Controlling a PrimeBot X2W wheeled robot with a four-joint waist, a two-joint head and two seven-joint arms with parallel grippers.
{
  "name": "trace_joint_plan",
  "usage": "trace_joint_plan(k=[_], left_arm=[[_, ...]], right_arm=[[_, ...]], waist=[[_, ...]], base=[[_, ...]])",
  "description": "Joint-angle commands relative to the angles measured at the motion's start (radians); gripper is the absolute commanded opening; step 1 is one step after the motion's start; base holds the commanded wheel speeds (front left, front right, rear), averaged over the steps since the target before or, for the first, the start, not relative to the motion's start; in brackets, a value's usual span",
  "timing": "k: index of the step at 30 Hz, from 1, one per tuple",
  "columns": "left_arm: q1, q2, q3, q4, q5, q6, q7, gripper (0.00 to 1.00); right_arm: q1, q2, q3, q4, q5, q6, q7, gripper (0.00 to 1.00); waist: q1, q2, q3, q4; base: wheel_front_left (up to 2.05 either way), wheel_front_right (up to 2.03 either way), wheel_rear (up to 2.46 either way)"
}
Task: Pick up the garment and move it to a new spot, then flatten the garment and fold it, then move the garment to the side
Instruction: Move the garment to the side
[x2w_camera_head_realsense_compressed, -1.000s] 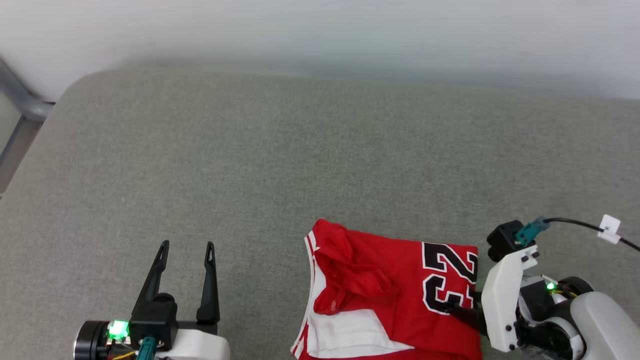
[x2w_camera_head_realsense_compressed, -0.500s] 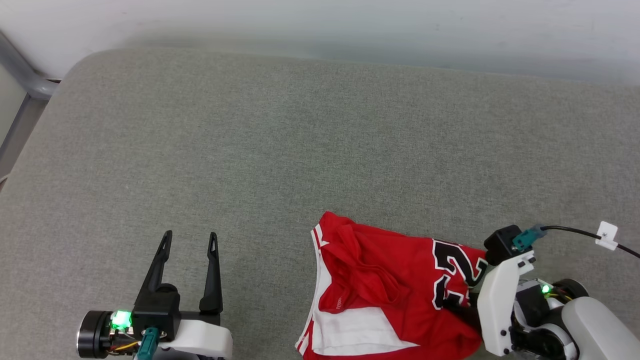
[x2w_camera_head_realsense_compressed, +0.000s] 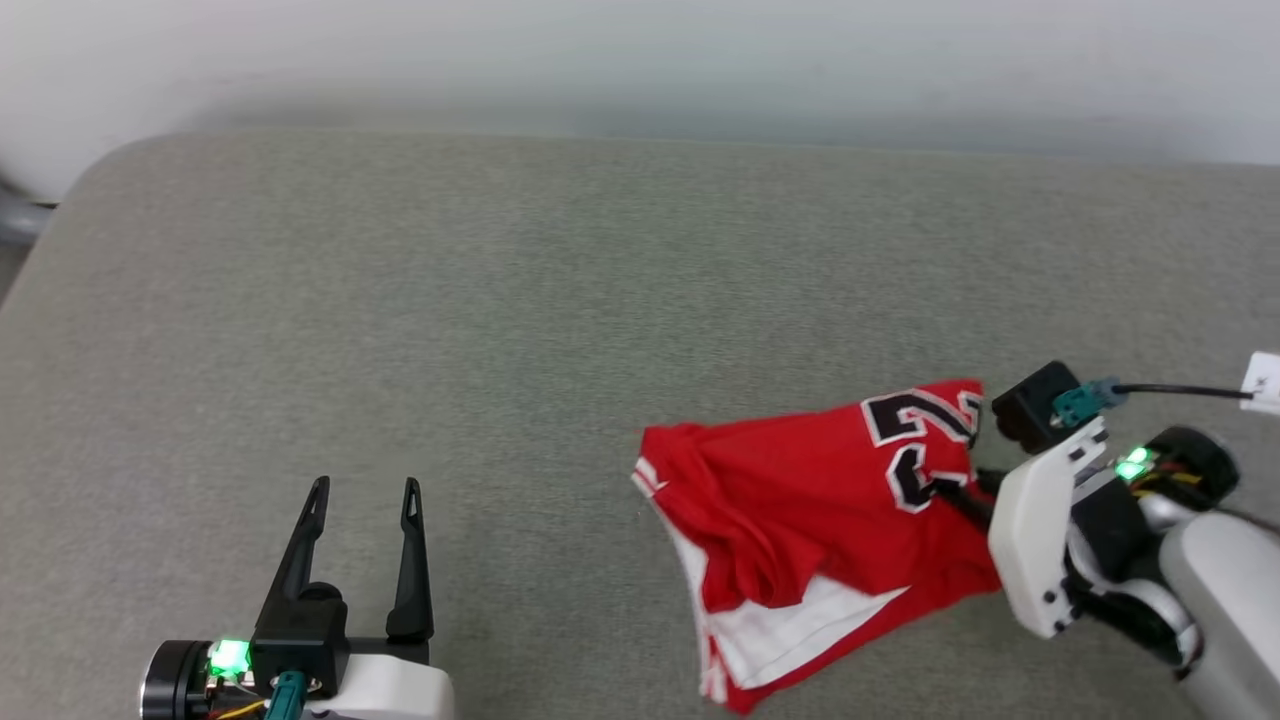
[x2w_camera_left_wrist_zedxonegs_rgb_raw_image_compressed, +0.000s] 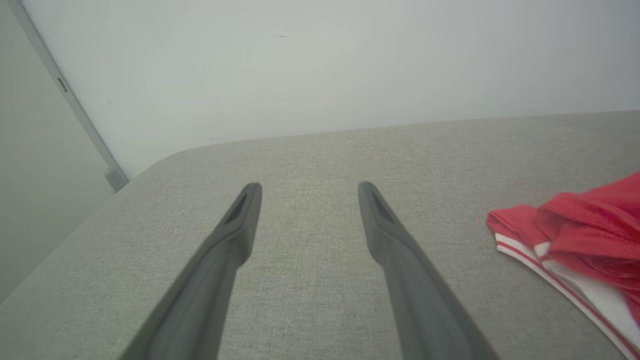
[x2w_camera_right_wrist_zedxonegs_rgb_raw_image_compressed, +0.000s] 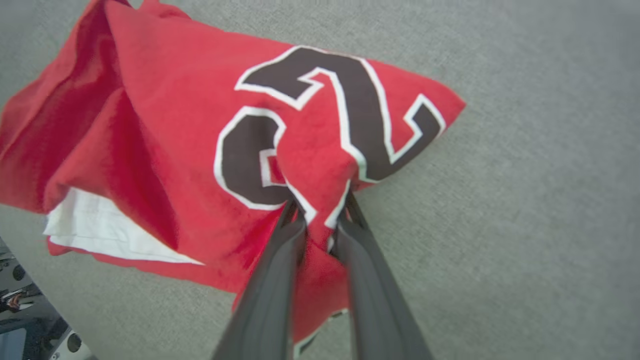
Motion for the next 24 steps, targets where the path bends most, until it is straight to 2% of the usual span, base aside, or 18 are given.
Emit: trace_joint_plan(k=[1,7,14,18,24], left_arm=[[0.004,-0.004,0.004,-0.008,0.003,0.005,-0.002,1.00],[-0.003,-0.002,0.013,-0.024,0.005,0.010,-0.002,1.00],[-0.023,0.017,0.039,-0.050,0.009,0.021,-0.002,1.00],[-0.047,0.032,0.047,-0.071,0.013,0.020,-0.002,1.00],[-0.097,0.065,0.041,-0.102,0.028,0.011,-0.002,1.00]], right_arm=[[-0.032,-0.030,0.003,-0.010,-0.017,-0.002,-0.011,0.00],[-0.085,-0.110,-0.016,-0.030,-0.039,-0.002,-0.034,0.00],[-0.136,-0.153,-0.085,-0.008,-0.058,-0.002,-0.065,0.00],[-0.160,-0.167,-0.164,0.040,-0.084,-0.002,-0.084,0.00],[-0.206,-0.203,-0.289,0.154,-0.160,-0.002,-0.128,0.00]], waist=[[-0.0001,0.0000,0.005,-0.036],[-0.0001,0.0000,0.037,-0.132],[-0.0001,0.0000,0.097,-0.234],[-0.0001,0.0000,0.147,-0.257],[-0.0001,0.0000,0.249,-0.255]], base=[[0.00,0.00,0.00],[0.00,0.00,0.00],[0.00,0.00,0.00],[0.00,0.00,0.00],[0.00,0.00,0.00]])
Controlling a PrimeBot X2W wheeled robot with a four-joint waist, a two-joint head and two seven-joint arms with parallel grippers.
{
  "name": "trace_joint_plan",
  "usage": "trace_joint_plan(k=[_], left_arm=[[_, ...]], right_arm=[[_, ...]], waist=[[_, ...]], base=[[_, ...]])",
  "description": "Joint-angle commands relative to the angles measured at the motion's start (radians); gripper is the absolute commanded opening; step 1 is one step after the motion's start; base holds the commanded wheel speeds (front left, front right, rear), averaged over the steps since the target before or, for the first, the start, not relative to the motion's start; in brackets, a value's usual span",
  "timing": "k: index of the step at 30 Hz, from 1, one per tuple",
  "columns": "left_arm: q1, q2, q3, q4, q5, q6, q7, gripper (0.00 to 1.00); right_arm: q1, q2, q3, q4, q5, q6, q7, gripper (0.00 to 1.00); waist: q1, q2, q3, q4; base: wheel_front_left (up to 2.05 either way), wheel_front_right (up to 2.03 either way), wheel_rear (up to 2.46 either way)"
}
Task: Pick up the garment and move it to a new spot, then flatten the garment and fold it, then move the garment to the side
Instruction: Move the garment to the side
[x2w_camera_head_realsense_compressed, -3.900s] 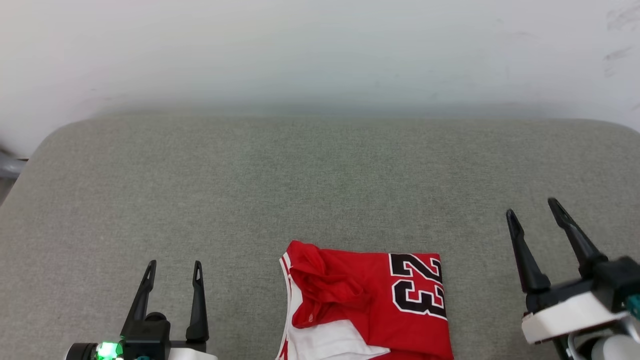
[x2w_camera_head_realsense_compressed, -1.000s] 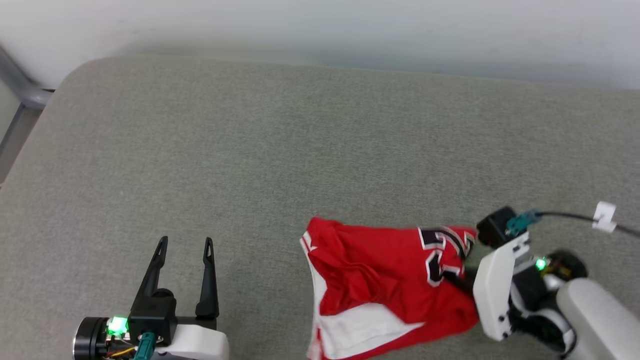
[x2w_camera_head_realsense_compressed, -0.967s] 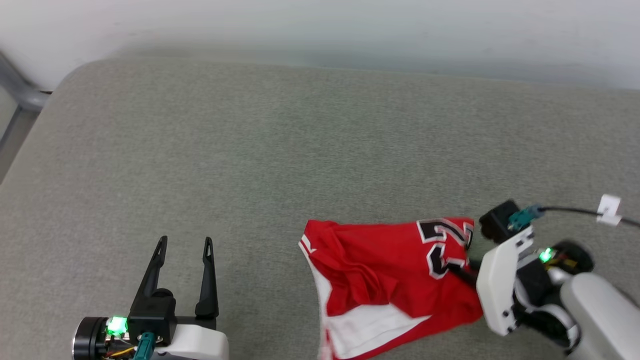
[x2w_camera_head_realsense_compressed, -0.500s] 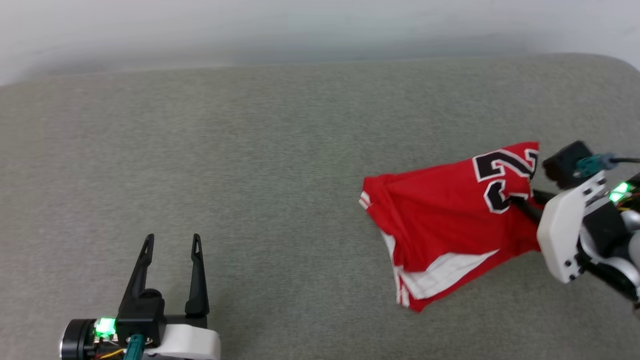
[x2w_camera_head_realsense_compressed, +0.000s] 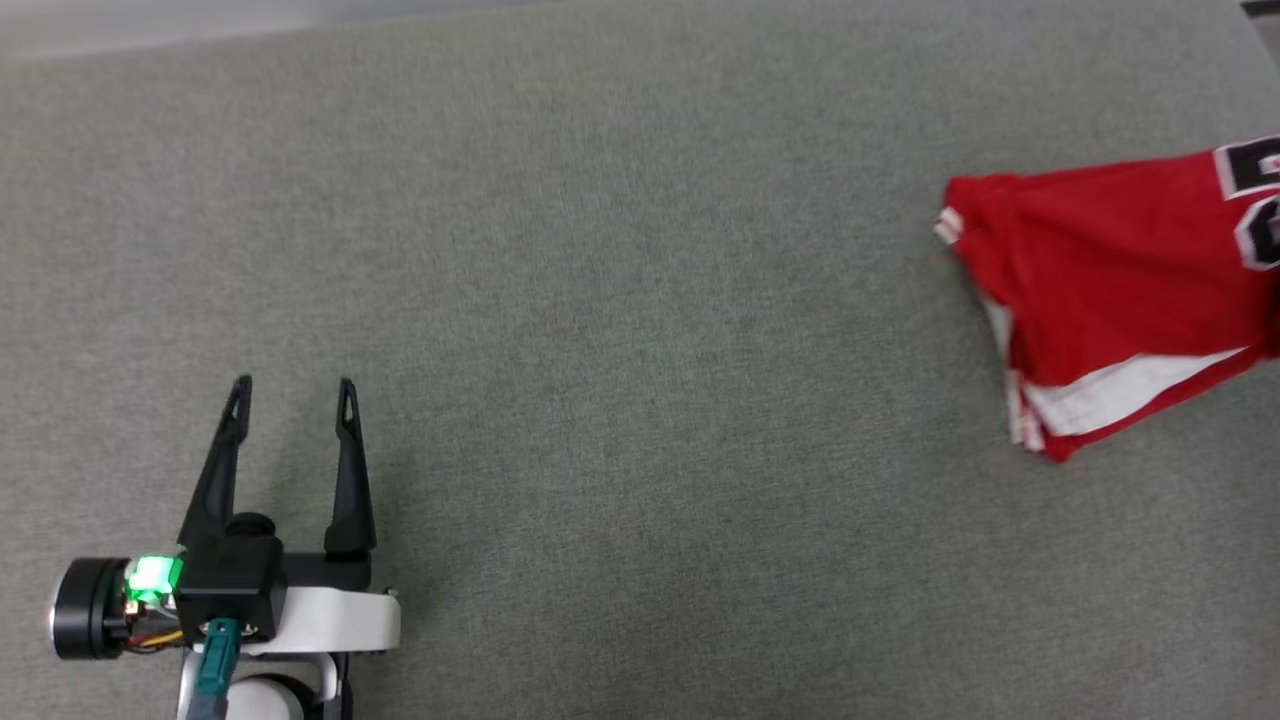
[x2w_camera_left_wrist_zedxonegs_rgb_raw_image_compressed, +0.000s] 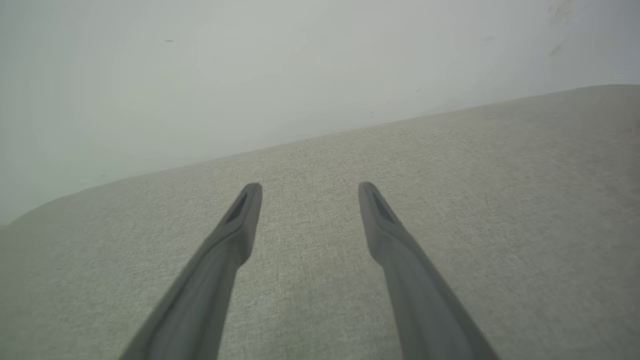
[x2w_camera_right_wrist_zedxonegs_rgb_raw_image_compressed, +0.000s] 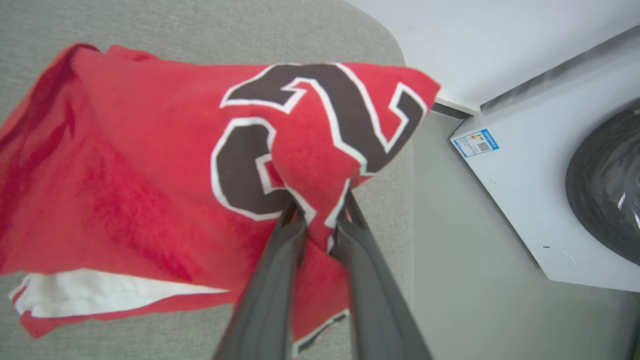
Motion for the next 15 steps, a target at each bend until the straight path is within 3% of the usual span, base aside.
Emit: trace_joint_plan(k=[1,8,15], left_arm=[[-0.022,0.007,0.000,-0.010,0.005,0.000,-0.002,1.00],[-0.075,0.030,-0.012,-0.042,0.011,0.004,-0.002,1.00],[-0.103,0.047,-0.013,-0.068,0.007,0.018,-0.002,1.00]], right_arm=[[-0.030,-0.002,-0.034,0.036,-0.021,-0.002,-0.015,0.00],[-0.099,-0.018,-0.181,0.206,-0.130,-0.002,-0.077,0.00],[-0.162,0.012,-0.309,0.299,-0.217,-0.002,-0.099,0.00]], waist=[[-0.0001,0.0000,0.066,0.000],[-0.0001,0.0000,0.165,0.026],[-0.0001,0.0000,0.228,0.032]], base=[[0.00,0.00,0.00],[0.00,0.00,0.00],[0.00,0.00,0.00]])
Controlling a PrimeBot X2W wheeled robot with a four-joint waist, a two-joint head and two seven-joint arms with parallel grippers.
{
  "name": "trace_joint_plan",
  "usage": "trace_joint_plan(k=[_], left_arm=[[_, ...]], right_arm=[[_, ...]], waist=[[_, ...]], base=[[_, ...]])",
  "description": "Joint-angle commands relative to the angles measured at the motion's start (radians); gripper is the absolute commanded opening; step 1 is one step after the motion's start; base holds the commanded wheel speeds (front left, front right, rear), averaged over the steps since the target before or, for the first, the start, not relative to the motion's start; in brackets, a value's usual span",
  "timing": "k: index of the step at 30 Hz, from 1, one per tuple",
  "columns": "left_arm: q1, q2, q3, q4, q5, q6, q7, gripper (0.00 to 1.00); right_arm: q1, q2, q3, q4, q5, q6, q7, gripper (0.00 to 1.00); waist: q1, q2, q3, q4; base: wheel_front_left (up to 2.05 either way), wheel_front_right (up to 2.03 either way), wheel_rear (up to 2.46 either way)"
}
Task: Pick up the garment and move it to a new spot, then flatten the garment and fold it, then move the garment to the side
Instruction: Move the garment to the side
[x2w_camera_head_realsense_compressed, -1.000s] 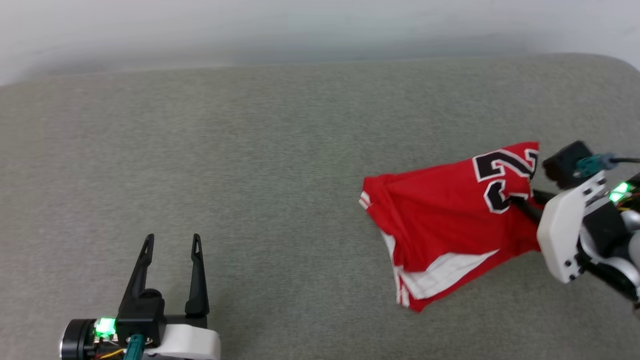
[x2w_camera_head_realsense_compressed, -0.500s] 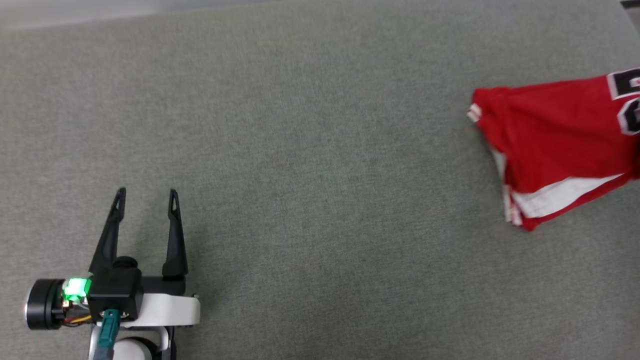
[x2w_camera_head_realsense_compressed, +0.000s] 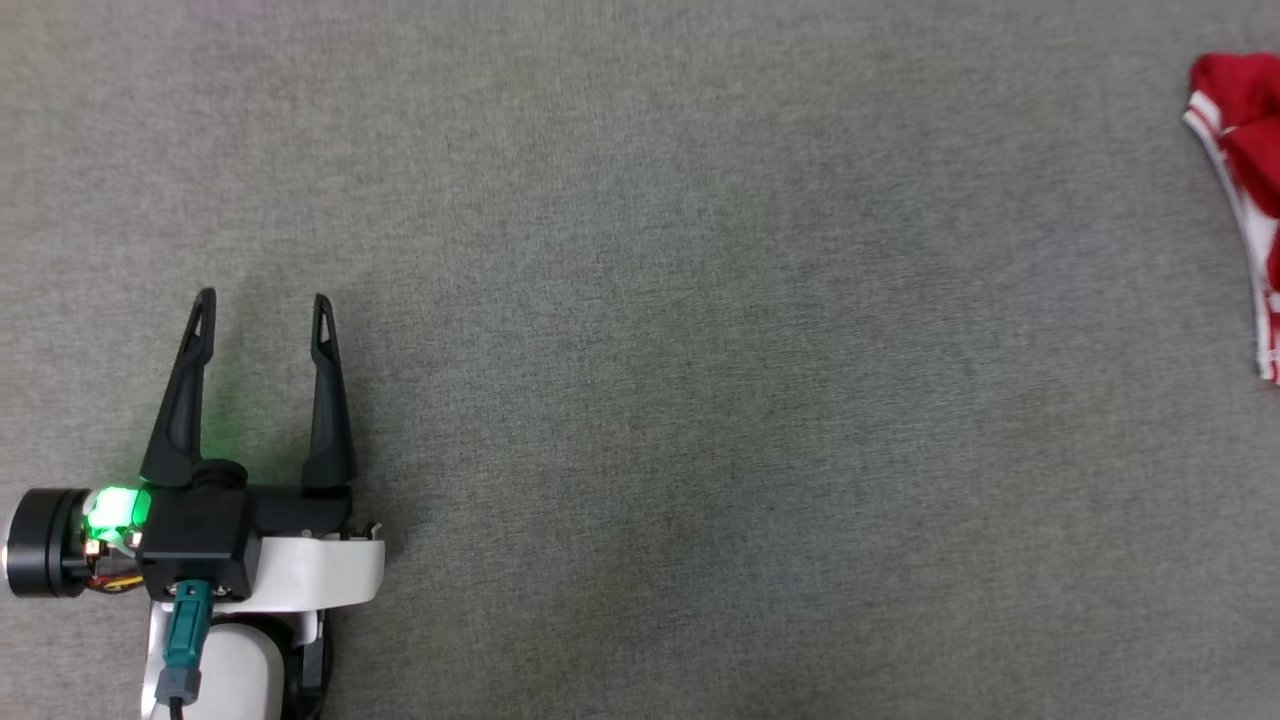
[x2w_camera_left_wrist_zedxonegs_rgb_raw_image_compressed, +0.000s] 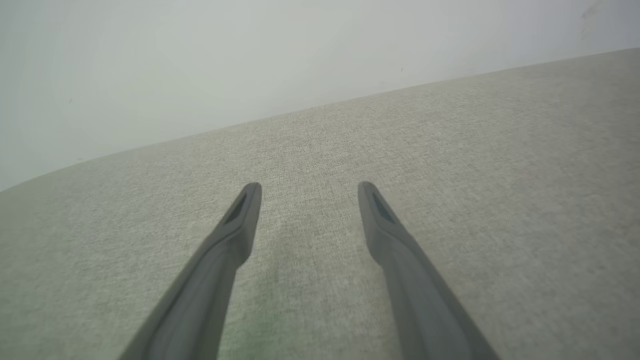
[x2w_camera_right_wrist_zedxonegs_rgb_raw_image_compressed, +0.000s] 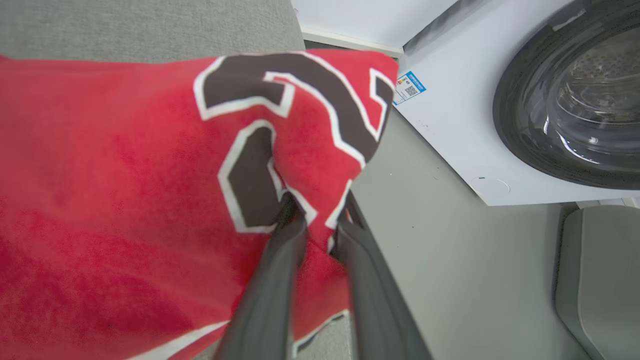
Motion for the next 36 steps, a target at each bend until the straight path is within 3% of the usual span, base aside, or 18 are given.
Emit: trace_joint_plan(k=[1,8,9,10,16,23,31,36], left_arm=[[-0.012,0.005,0.001,-0.005,-0.002,0.004,-0.002,1.00],[-0.038,0.014,-0.005,-0.009,-0.008,0.014,-0.002,1.00],[-0.038,0.014,-0.006,-0.008,-0.010,0.015,-0.002,1.00],[-0.036,0.013,-0.007,-0.006,-0.012,0.017,-0.002,1.00],[-0.008,-0.006,-0.021,0.014,-0.022,0.028,-0.002,1.00],[0.071,-0.031,-0.023,0.043,-0.036,0.044,-0.002,1.00],[0.133,-0.047,-0.015,0.086,-0.054,0.024,-0.002,1.00],[0.151,-0.057,-0.019,0.115,-0.053,0.010,-0.002,1.00]], right_arm=[[-0.019,0.008,-0.013,0.009,-0.008,-0.002,-0.003,0.00],[-0.044,0.044,-0.118,0.064,-0.080,-0.002,-0.005,0.00],[-0.043,0.052,-0.128,0.068,-0.090,-0.002,-0.006,0.46],[-0.038,0.059,-0.139,0.072,-0.098,-0.002,-0.004,1.00],[0.018,0.085,-0.191,0.049,-0.132,-0.002,-0.031,1.00],[0.123,0.126,-0.186,-0.151,-0.108,-0.002,-0.191,1.00],[0.265,0.276,-0.132,-0.448,-0.101,-0.002,-0.390,1.00],[0.370,0.382,-0.058,-0.549,-0.089,-0.002,-0.483,1.00]], waist=[[-0.0001,0.0000,0.023,0.003],[-0.0001,0.0000,0.049,0.016],[-0.0001,0.0000,0.046,0.018],[-0.0001,0.0000,0.040,0.021],[-0.0001,0.0000,-0.045,0.045],[-0.0001,0.0000,-0.191,0.075],[-0.0001,0.0000,-0.311,0.119],[-0.0001,0.0000,-0.374,0.145]], base=[[0.00,0.00,0.00],[0.00,0.00,0.00],[0.00,0.00,0.00],[0.00,0.00,0.00],[0.00,0.00,0.00],[0.00,0.00,0.00],[0.00,0.00,0.00],[0.00,0.00,0.00]])
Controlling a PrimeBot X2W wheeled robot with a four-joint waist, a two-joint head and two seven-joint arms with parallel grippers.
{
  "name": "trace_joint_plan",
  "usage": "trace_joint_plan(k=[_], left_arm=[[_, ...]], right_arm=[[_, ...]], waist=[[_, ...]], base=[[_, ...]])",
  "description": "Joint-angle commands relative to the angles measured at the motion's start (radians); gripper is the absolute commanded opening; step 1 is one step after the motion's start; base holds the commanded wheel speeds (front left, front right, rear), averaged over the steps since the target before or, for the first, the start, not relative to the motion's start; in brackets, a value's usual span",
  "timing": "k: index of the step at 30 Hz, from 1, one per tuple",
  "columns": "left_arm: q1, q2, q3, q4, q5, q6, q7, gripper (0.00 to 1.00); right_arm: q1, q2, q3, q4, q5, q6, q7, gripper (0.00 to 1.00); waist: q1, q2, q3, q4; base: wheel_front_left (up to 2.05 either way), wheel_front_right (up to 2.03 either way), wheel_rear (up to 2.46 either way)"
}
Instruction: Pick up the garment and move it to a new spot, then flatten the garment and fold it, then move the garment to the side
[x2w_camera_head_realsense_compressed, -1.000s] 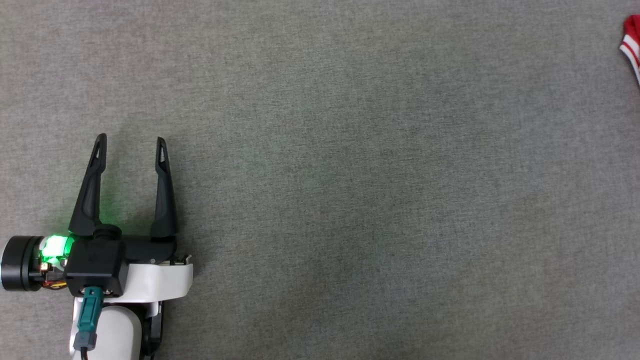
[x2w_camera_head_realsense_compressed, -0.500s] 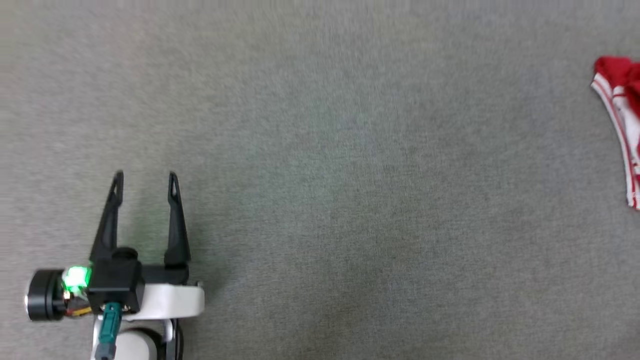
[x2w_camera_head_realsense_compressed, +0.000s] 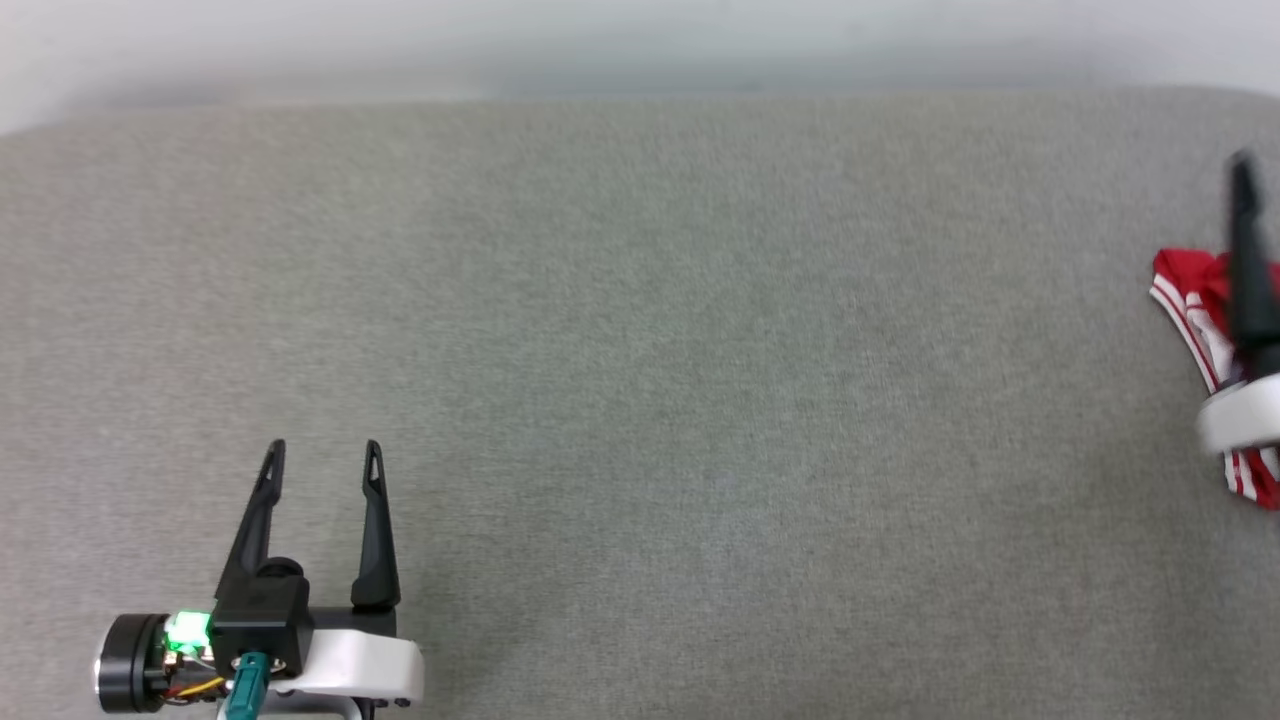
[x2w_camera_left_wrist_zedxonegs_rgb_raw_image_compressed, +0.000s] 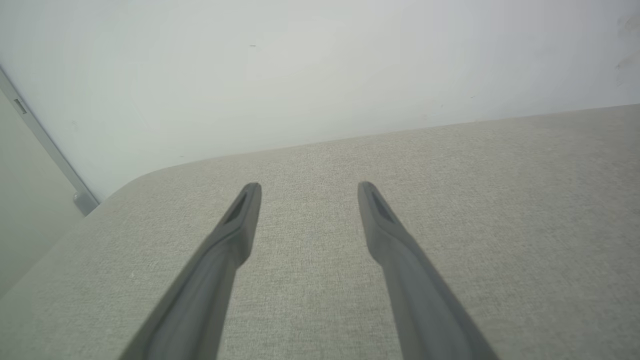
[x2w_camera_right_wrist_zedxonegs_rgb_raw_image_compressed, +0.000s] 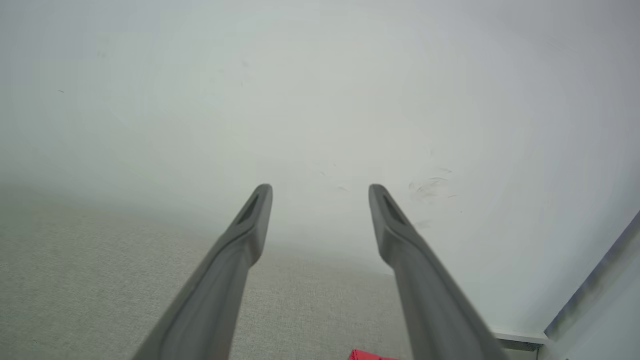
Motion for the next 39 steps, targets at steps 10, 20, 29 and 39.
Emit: trace_joint_plan(k=[10,20,29,39], left_arm=[[0.048,-0.026,0.001,0.037,0.002,-0.015,-0.002,1.00],[0.090,-0.035,0.014,0.058,-0.006,-0.036,-0.002,1.00],[0.122,-0.040,0.028,0.072,-0.016,-0.068,-0.002,1.00],[0.131,-0.050,0.040,0.078,-0.014,-0.090,-0.002,1.00]], right_arm=[[0.232,0.141,0.077,-0.048,-0.026,-0.002,-0.090,1.00],[0.430,0.237,0.047,-0.086,-0.048,-0.002,-0.113,1.00],[0.540,0.281,0.039,-0.120,-0.055,-0.002,-0.129,1.00],[0.592,0.290,0.025,-0.149,-0.050,-0.002,-0.132,1.00]], waist=[[0.0001,0.0000,-0.120,0.043],[0.0001,0.0000,-0.179,0.043],[0.0001,0.0000,-0.214,0.036],[0.0001,0.0000,-0.225,0.034]], base=[[0.00,0.00,0.00],[0.00,0.00,0.00],[0.00,0.00,0.00],[0.00,0.00,0.00]])
